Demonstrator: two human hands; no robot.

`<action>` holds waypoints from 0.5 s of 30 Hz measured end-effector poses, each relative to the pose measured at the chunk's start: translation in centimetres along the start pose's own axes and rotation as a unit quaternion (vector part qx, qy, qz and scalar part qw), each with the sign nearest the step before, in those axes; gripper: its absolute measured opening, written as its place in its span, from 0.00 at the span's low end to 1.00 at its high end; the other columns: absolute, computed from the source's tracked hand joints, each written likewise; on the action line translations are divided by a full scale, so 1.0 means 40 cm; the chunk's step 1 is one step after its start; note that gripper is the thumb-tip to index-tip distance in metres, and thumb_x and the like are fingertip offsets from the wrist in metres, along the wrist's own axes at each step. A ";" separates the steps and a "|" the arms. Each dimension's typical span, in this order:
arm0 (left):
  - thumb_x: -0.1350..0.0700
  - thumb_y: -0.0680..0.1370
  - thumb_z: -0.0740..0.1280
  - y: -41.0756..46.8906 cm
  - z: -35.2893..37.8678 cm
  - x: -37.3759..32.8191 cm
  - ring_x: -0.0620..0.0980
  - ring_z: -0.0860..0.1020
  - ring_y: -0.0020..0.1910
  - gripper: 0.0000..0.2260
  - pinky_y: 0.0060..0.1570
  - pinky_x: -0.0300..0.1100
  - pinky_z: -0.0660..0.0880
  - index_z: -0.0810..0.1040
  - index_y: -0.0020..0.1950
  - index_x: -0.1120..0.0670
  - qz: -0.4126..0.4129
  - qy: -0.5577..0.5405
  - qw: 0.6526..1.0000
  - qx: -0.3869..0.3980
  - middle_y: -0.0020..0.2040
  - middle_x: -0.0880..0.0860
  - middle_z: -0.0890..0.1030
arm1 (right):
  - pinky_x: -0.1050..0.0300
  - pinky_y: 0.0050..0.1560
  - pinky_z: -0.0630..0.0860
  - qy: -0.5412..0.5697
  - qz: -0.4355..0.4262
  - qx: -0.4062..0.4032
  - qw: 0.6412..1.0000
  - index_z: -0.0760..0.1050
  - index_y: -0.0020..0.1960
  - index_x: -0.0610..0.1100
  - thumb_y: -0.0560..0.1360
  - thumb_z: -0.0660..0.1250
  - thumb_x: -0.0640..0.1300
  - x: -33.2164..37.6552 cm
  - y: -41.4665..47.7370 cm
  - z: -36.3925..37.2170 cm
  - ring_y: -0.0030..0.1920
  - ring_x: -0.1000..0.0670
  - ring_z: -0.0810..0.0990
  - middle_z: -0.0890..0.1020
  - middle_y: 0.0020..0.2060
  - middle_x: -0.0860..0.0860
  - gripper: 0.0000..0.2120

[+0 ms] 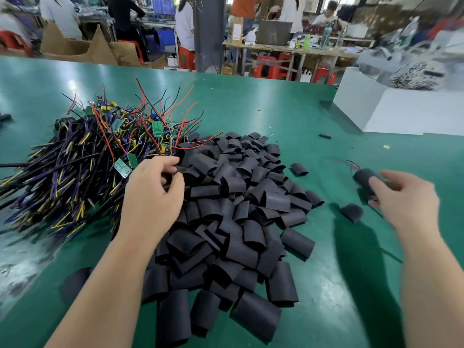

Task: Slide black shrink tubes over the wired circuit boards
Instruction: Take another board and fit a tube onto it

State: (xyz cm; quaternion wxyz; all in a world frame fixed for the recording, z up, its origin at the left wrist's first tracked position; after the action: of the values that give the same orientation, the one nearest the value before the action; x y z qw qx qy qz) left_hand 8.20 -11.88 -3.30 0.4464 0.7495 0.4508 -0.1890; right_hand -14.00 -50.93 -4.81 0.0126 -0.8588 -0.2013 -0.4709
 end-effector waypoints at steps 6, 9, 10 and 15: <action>0.57 0.74 0.68 -0.018 -0.011 0.045 0.59 0.67 0.62 0.15 0.60 0.54 0.64 0.77 0.61 0.51 -0.059 0.159 0.985 -0.022 0.60 0.53 0.73 | 0.57 0.48 0.67 -0.129 -0.067 0.010 0.989 0.81 0.53 0.42 0.72 0.67 0.36 0.004 -0.016 0.047 0.51 0.41 0.76 0.81 0.51 0.39 0.11; 0.56 0.74 0.67 -0.023 -0.012 0.068 0.58 0.64 0.63 0.18 0.62 0.54 0.61 0.76 0.64 0.51 -0.084 0.202 0.975 -0.021 0.62 0.53 0.71 | 0.57 0.49 0.71 -0.142 -0.058 0.069 0.986 0.82 0.51 0.42 0.72 0.65 0.36 -0.009 -0.035 0.095 0.45 0.45 0.75 0.84 0.46 0.44 0.10; 0.55 0.74 0.67 -0.024 -0.014 0.077 0.58 0.63 0.64 0.19 0.62 0.54 0.60 0.74 0.65 0.51 -0.096 0.217 0.971 -0.021 0.64 0.53 0.70 | 0.57 0.50 0.71 -0.157 -0.060 0.088 0.982 0.82 0.52 0.41 0.73 0.65 0.37 -0.013 -0.042 0.112 0.44 0.45 0.75 0.84 0.47 0.44 0.11; 0.51 0.76 0.66 -0.026 -0.009 0.103 0.59 0.60 0.69 0.24 0.67 0.55 0.56 0.69 0.71 0.52 -0.133 0.245 0.960 -0.014 0.71 0.54 0.64 | 0.60 0.49 0.68 -0.125 -0.112 0.156 0.973 0.82 0.50 0.46 0.73 0.69 0.40 0.035 -0.093 0.165 0.42 0.51 0.77 0.82 0.40 0.54 0.07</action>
State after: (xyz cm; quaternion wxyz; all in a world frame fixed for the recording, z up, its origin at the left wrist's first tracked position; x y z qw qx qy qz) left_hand 9.45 -9.29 -6.45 0.3036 0.6999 0.6445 -0.0510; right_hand -9.35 -45.64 -7.95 0.0685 -0.8703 -0.3669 -0.3212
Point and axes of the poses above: each hand's wrist, its own y-axis towards the middle knuckle, its own z-axis out of the palm, x = y × z, the point moved 10 cm from there along y, towards the middle knuckle
